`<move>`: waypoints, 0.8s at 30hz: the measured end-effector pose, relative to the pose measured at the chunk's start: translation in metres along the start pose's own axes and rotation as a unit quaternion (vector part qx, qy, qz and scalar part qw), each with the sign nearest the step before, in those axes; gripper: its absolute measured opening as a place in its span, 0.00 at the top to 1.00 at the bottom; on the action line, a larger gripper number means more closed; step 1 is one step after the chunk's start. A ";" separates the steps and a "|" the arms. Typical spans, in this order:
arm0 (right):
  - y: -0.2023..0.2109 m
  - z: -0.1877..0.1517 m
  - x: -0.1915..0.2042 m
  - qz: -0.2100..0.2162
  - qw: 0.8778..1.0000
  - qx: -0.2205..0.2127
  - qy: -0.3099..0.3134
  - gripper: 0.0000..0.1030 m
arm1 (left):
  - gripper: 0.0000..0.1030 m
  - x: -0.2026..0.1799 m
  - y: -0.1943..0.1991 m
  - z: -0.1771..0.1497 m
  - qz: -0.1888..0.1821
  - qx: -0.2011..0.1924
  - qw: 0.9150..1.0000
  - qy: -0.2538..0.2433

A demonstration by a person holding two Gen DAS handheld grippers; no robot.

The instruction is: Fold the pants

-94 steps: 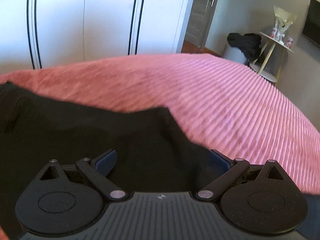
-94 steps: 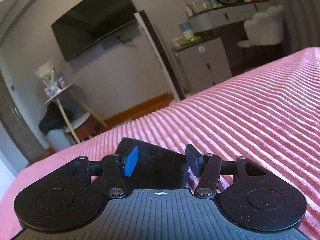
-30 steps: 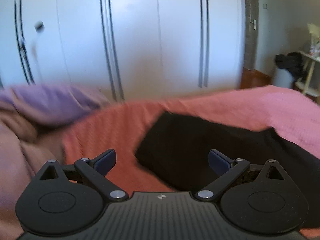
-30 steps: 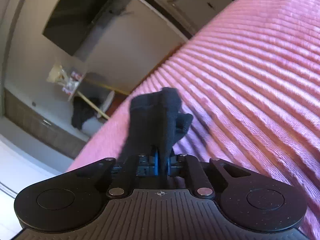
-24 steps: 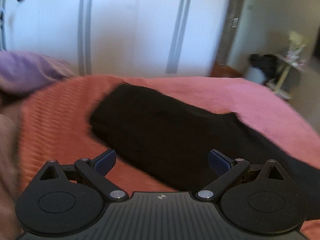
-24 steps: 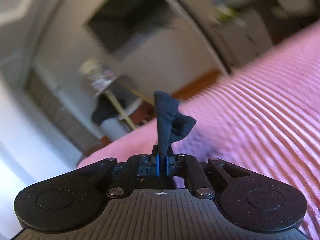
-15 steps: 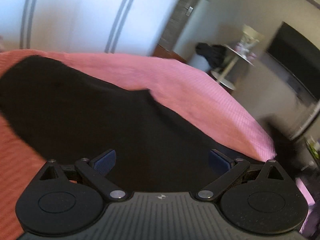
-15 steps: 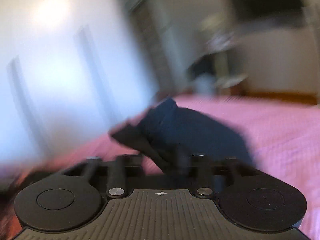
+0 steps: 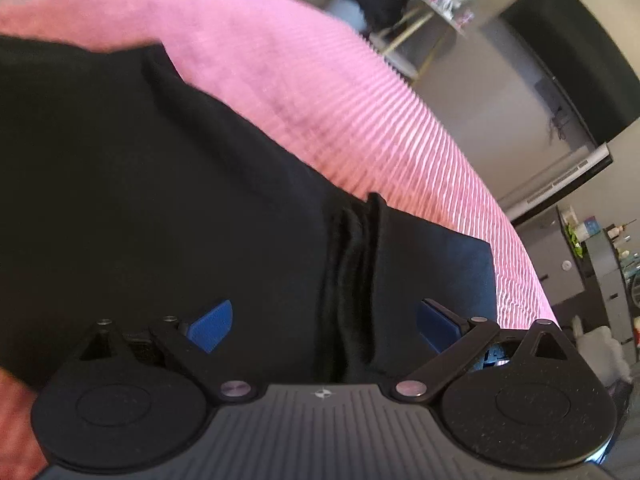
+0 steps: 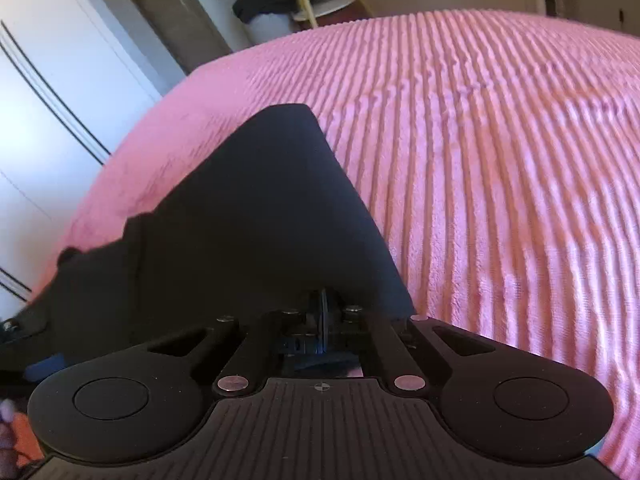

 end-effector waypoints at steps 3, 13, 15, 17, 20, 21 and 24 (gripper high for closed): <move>0.007 0.008 -0.005 0.033 0.999 -0.024 -0.018 0.94 | 0.04 -0.013 -0.028 0.007 0.009 0.012 1.000 -0.009; 0.010 0.030 -0.014 0.078 0.994 -0.054 -0.045 0.78 | 0.04 -0.027 -0.058 -0.003 -0.035 0.038 0.998 -0.021; 0.011 0.029 -0.012 0.086 0.994 -0.056 -0.042 0.72 | 0.04 -0.022 -0.062 -0.001 -0.050 0.041 0.998 -0.008; 0.009 0.030 -0.011 0.094 0.993 -0.061 -0.039 0.70 | 0.16 -0.013 -0.062 0.002 -0.091 0.045 0.994 0.033; 0.007 0.032 -0.010 0.107 0.991 -0.071 -0.042 0.70 | 0.48 -0.002 -0.074 0.004 -0.120 0.070 0.986 0.088; 0.008 0.033 -0.010 0.115 0.990 -0.075 -0.044 0.70 | 0.54 -0.002 -0.077 0.003 -0.111 0.073 0.987 0.087; 0.013 0.033 -0.005 0.132 0.987 -0.088 -0.039 0.70 | 0.54 -0.008 -0.081 0.003 -0.108 0.076 0.988 0.076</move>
Point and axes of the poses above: each gripper's, at about its wrist camera, not at the fingertips, and y roughly against the way its jaws point, x to its left, z to its top, the point moved 3 cm from there along -y, roughly the way its jaws point, and after that the axes turned 4 degrees about z, right-handed, at the moved point
